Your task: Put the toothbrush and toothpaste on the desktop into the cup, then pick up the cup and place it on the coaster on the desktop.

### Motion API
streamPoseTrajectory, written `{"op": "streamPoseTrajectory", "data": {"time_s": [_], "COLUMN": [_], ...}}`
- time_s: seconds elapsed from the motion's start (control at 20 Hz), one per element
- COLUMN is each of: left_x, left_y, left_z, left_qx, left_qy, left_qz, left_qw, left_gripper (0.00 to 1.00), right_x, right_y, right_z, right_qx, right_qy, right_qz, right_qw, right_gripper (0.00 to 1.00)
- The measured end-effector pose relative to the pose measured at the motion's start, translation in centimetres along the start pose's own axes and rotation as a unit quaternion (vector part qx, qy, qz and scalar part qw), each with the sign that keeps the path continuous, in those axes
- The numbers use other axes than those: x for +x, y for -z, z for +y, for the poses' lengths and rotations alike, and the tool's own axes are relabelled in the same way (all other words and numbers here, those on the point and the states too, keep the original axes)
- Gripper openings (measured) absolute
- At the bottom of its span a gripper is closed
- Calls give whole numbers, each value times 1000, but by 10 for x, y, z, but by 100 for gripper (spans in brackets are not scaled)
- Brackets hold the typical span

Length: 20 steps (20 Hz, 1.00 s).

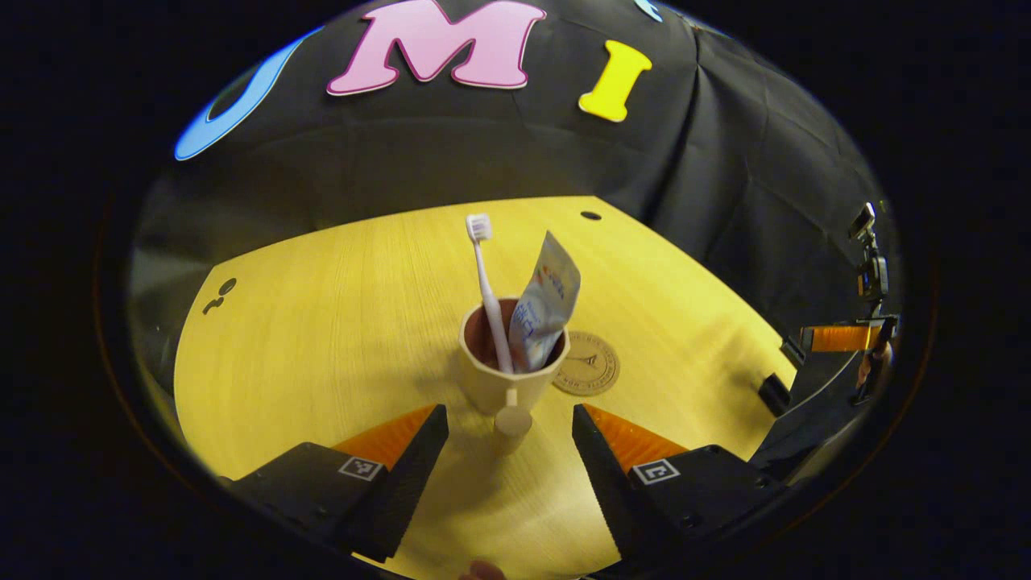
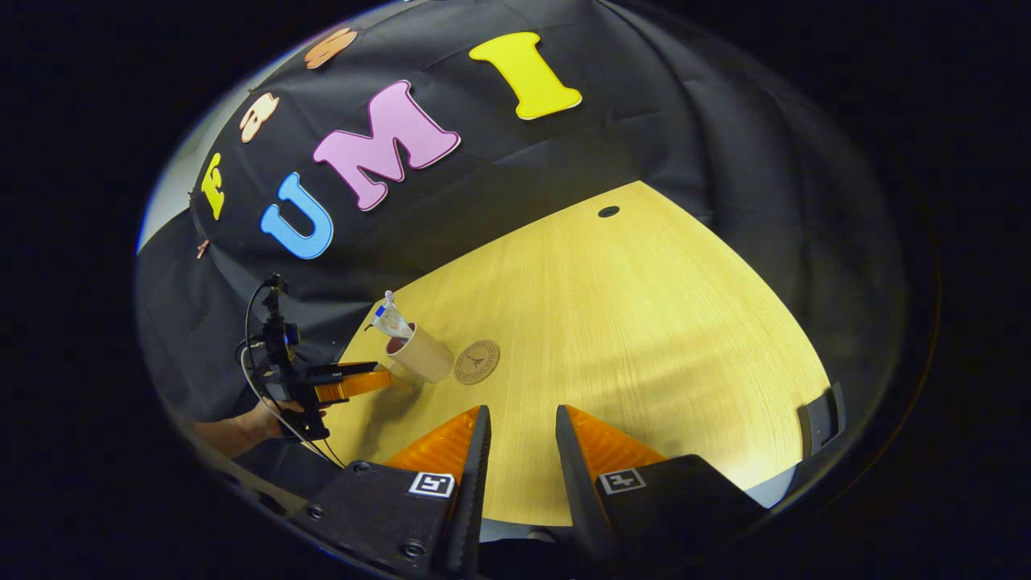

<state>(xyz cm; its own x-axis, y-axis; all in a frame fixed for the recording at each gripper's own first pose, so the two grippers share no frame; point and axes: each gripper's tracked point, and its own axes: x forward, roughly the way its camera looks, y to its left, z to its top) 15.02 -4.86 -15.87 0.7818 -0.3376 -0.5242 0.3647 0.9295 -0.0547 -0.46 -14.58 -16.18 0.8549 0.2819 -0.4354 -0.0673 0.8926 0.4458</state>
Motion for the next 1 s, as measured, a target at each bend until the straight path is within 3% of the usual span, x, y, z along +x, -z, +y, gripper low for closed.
{"op": "streamPoseTrajectory", "data": {"time_s": [0.2, 0.35, 1.0], "left_x": [11, 16, 51], "left_y": [25, 29, 21], "left_z": [11, 13, 15], "left_qx": [-2, 5, 18], "left_qy": [-18, -18, -45], "left_qz": [87, 120, 181], "left_qw": [996, 993, 982], "left_gripper": [96, 96, 93], "right_x": [-14, -21, -43], "right_y": [0, 3, -4], "right_z": [-20, -36, -68], "right_qx": [14, 32, 75], "right_qy": [19, 36, 69], "right_qz": [-9, -20, -50], "right_qw": [1000, 999, 993], "right_gripper": [50, 50, 50]}}
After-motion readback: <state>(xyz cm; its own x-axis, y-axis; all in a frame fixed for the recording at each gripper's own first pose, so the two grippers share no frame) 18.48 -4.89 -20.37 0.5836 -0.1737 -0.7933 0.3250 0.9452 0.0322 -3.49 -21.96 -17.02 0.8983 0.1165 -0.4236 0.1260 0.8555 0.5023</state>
